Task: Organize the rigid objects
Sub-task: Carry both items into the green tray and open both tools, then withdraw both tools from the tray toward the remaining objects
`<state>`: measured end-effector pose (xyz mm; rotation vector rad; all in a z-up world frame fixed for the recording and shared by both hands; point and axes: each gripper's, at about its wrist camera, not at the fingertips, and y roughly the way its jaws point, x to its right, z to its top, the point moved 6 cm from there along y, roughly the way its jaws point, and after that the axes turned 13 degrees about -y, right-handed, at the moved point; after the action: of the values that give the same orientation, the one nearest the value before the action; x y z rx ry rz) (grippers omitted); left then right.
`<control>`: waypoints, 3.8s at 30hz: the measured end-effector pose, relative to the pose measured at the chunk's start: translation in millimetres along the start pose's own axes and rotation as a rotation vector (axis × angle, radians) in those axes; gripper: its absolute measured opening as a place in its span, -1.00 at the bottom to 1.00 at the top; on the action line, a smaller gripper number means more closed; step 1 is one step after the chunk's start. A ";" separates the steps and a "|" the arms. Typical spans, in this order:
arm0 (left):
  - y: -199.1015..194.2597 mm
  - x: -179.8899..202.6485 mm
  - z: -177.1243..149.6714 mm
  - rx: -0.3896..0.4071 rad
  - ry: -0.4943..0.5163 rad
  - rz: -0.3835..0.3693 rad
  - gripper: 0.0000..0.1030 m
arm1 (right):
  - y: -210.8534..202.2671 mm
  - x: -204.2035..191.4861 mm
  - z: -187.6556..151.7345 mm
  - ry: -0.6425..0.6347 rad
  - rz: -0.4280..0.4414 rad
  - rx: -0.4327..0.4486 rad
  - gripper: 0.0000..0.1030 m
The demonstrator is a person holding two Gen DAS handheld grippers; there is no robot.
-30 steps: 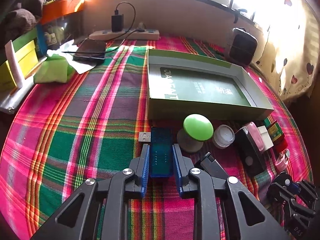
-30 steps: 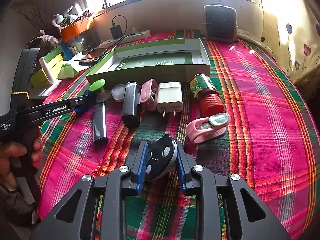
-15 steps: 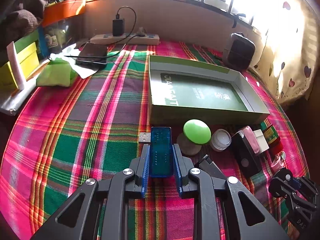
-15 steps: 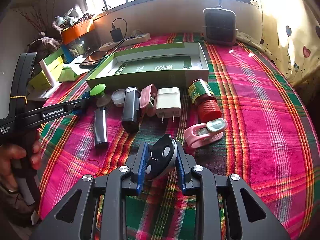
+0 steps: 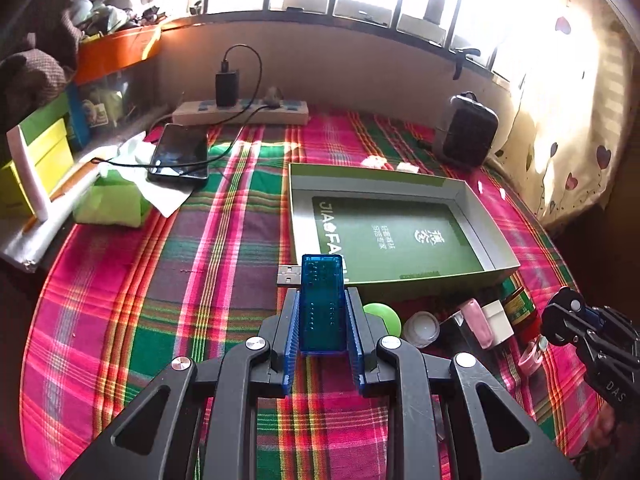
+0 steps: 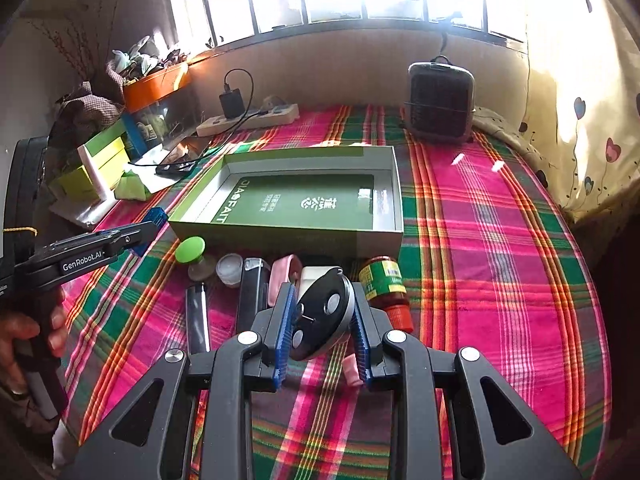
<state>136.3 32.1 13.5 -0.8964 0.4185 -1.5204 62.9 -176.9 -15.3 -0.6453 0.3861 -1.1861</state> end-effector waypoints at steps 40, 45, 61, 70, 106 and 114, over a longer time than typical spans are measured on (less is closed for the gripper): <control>114.5 24.4 56.3 -0.103 0.068 0.028 -0.59 | 164.6 42.5 87.6 -0.084 0.040 -0.202 -0.46; 116.0 25.4 56.6 -0.102 0.069 0.024 -0.59 | 166.1 43.1 88.5 -0.075 0.039 -0.196 -0.46; 116.4 26.4 56.9 -0.107 0.071 0.024 -0.59 | 167.5 44.8 88.6 -0.070 0.029 -0.196 -0.36; 105.0 23.6 56.9 -0.094 0.055 0.014 -0.51 | 158.4 46.7 90.8 -0.058 0.029 -0.166 -0.09; 0.3 -2.8 -15.9 -0.042 -0.006 -0.125 -0.40 | -1.7 37.9 -24.9 0.126 -0.237 -0.076 -0.08; -2.7 -12.0 -30.1 -0.076 -0.009 -0.147 -0.40 | 3.7 27.8 -40.7 0.208 -0.247 -0.096 0.07</control>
<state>111.6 36.8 -7.0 -1.0117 0.4139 -1.6424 50.8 -212.7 -47.1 -0.6682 0.5526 -1.4834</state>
